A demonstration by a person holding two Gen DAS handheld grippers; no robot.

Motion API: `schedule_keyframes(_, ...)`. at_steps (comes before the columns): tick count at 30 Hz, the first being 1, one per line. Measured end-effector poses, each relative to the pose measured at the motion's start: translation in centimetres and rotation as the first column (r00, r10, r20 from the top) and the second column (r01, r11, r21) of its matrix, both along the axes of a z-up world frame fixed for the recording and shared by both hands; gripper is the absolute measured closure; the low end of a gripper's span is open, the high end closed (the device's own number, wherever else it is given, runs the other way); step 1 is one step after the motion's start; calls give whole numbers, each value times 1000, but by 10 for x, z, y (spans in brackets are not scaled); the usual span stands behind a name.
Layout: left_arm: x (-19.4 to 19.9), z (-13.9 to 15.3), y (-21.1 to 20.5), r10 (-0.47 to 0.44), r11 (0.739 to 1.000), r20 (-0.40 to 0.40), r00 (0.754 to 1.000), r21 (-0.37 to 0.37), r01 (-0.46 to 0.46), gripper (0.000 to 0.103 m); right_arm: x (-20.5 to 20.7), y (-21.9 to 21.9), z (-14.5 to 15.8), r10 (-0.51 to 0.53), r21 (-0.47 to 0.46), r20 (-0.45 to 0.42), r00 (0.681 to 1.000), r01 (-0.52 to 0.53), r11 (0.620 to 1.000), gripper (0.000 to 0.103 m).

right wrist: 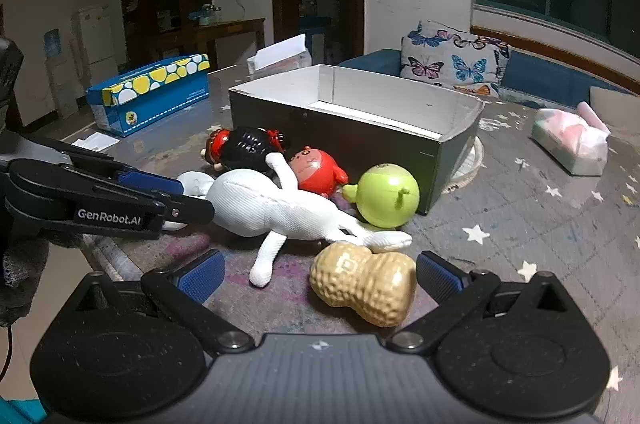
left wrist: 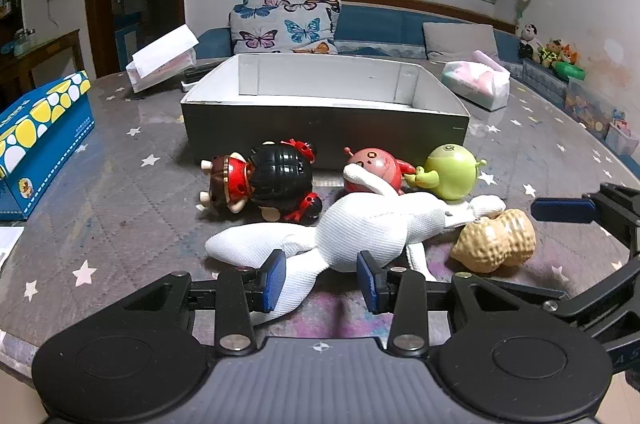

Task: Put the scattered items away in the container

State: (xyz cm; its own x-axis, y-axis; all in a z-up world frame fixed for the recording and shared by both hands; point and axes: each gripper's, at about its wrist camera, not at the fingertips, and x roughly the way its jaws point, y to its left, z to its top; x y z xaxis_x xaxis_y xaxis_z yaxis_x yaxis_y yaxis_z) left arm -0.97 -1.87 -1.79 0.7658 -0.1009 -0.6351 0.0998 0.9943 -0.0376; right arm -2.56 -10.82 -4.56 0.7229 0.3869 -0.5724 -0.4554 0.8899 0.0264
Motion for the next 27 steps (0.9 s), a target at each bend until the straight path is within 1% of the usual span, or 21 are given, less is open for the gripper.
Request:
schedule_keyframes(5,-1,0,0,-16,1000,0,1000,9,16,62,3,8,3,37,-16,10,999,-36,999,4)
schedule_keyframes(13,-1,-4,8,-31,999,-8,999,23,31,62,11,23,4,109,-55,19,994,-108,993,5)
schedule_keyframes(20,1,-6,8,-81,995,-6,997,58,81,62,22,35,3,162,-94,9,987,-160,983,10)
schedule_keyframes(27,7,-6,10,-141,985,-13,990,101,142,62,34,43,-2,202,-136,4,979,-200,970,11)
